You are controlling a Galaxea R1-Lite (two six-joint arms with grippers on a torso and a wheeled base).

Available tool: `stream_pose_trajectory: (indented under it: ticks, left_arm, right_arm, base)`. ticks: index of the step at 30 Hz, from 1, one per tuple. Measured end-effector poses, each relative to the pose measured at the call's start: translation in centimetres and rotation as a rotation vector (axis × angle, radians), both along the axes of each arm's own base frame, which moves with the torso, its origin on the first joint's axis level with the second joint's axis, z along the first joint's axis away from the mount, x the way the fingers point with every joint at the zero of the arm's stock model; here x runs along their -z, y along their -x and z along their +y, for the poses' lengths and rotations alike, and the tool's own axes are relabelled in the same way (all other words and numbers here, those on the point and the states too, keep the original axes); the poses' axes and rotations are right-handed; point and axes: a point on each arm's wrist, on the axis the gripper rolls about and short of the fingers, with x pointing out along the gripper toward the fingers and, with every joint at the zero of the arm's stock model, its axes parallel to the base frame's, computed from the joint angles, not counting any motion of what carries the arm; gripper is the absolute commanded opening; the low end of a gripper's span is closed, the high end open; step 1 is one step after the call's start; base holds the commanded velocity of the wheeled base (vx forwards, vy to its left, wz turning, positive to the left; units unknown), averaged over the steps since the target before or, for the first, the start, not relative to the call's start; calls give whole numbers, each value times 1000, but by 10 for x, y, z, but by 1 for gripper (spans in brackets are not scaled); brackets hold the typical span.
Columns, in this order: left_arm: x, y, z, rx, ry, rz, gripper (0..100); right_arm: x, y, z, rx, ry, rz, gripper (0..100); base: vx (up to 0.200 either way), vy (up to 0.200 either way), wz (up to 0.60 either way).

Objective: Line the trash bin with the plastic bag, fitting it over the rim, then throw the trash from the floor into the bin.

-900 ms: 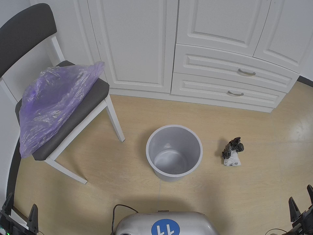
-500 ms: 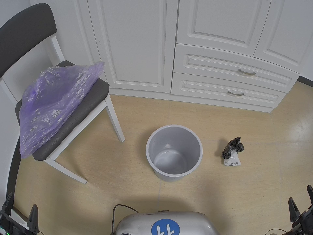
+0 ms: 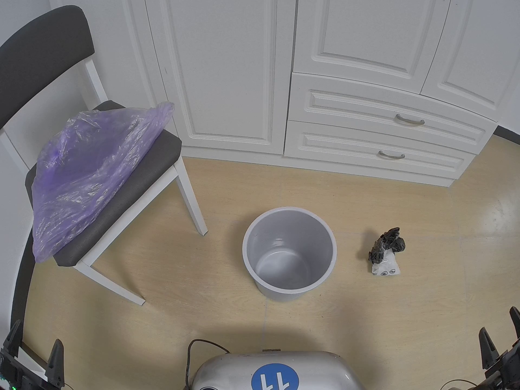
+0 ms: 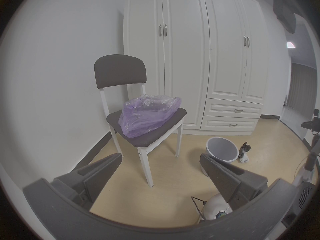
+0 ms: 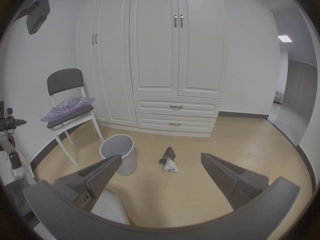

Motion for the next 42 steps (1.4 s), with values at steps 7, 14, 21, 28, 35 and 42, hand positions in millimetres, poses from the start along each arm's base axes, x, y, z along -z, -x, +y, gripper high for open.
stream_pose_trajectory:
  ticks: [7,14,21,28,35,42]
  left_arm:
    - [0,0,0,-3,12,0,100]
    - [0,0,0,-2,8,0,100]
    - [0,0,0,0,-2,-1,100]
    - [0,0,-1,33,-33,-2,100]
    - [-1,0,-1,38,-29,-5,100]
    - [0,0,0,-6,45,-5,100]
  right_arm:
    - [0,0,0,3,-20,-1,100]
    - [0,0,0,4,-20,-2,100]
    - [0,0,0,6,-18,-4,100]
    - [0,0,0,-4,38,-2,100]
    - [0,0,0,-9,37,-5,100]
    - [0,0,0,7,-21,-4,100]
  base:
    - [0,0,0]
    - [0,0,0]
    - [0,0,0]
    - [0,0,0]
    - [0,0,0]
    - [0,0,0]
